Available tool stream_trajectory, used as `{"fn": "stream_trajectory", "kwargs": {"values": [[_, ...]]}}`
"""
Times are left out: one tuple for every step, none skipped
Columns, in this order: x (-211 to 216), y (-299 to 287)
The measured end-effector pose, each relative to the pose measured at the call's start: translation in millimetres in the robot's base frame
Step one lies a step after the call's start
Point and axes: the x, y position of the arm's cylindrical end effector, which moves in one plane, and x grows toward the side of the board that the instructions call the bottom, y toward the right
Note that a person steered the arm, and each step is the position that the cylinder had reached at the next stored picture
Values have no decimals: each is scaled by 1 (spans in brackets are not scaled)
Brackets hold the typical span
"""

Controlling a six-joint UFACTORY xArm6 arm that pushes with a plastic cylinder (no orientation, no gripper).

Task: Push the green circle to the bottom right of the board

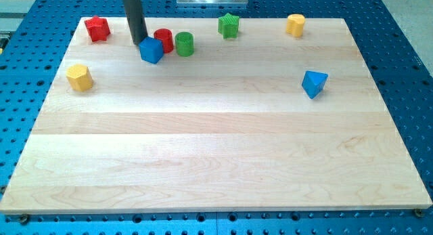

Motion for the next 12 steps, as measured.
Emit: {"fn": "stream_trajectory", "kwargs": {"values": [[5, 46], [46, 111], [27, 117], [80, 179], [111, 213], [112, 235], [191, 274], [198, 278], [180, 238], [199, 227], [203, 264], [229, 302]]}}
